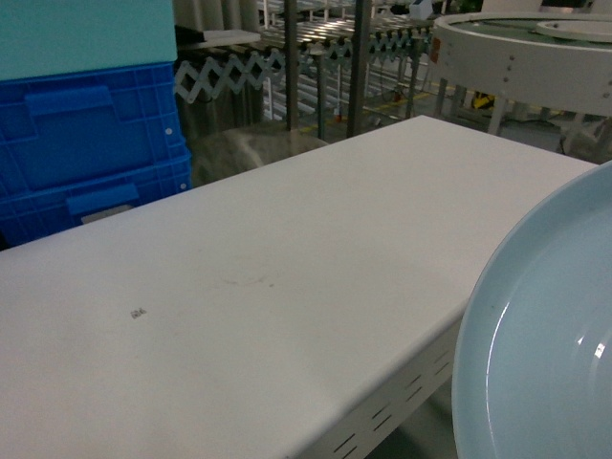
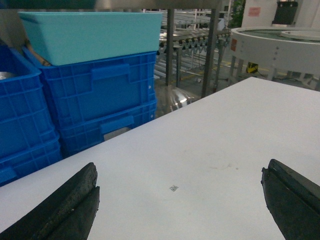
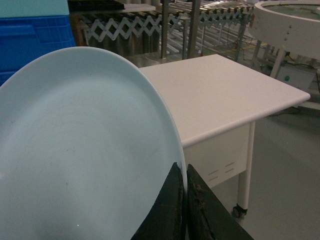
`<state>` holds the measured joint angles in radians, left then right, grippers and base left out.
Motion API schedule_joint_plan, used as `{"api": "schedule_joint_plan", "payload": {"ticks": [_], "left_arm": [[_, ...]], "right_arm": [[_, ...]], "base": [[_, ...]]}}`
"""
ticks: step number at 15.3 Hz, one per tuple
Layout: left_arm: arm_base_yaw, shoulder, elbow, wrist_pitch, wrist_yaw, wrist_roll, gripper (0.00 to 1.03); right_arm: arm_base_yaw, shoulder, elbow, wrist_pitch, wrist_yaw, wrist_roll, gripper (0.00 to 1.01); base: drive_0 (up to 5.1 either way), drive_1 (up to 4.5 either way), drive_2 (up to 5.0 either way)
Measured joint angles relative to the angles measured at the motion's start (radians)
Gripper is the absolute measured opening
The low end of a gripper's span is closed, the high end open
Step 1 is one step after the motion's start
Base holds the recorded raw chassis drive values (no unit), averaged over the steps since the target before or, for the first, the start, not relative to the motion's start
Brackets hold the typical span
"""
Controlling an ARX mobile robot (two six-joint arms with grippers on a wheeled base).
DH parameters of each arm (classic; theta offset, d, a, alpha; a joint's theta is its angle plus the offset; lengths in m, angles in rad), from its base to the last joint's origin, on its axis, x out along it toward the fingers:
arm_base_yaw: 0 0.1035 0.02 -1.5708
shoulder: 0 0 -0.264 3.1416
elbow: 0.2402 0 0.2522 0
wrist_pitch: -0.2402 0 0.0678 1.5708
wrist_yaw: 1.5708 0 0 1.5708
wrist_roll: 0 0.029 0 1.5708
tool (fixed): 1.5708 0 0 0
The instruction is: Place blue tray on left shelf second layer neatly
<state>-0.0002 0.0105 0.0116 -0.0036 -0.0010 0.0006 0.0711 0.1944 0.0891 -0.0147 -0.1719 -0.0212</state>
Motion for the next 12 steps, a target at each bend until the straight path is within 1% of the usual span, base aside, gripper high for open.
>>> {"api": "schedule_joint_plan", "payload": {"ticks": [12], "left_arm": [[0.0,0.0,0.0,0.0,0.0,0.0,0.98]], "right_arm": [[0.0,0.0,0.0,0.0,0.0,-0.002,0.02]], "base": [[-1.7,-1.68,-1.7]]}}
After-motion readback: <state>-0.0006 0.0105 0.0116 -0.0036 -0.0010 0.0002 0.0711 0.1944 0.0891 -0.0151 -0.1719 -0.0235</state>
